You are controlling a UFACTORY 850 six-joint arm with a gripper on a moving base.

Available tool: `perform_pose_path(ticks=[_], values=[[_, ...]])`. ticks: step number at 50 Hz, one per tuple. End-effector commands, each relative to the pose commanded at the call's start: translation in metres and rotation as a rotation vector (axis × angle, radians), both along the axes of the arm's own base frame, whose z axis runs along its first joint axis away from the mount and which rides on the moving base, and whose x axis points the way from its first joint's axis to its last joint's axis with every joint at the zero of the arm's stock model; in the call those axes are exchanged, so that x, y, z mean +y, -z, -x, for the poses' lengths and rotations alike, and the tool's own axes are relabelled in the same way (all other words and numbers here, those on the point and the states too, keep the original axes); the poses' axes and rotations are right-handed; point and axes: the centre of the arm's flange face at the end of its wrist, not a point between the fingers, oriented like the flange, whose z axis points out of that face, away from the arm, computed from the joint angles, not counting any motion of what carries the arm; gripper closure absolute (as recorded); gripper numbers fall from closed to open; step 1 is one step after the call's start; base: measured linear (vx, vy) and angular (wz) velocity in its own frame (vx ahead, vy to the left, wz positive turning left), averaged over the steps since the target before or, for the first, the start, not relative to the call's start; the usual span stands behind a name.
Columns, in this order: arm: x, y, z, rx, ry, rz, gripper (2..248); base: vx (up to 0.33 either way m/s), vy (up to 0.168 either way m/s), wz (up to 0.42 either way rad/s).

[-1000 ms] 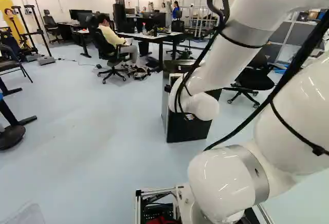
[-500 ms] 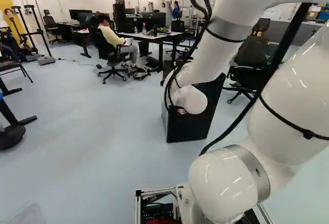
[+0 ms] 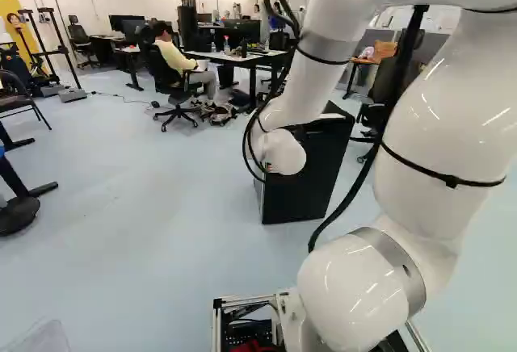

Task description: Grab a drink from the fridge

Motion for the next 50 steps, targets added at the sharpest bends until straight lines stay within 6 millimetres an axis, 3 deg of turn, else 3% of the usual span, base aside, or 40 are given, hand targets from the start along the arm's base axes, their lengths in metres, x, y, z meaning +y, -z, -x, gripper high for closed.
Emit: perform_pose_path(ticks=[50], values=[[0.049, 0.048, -0.059, -0.035, 0.200, -0.008, 3, 0.000, 0.000, 0.000]])
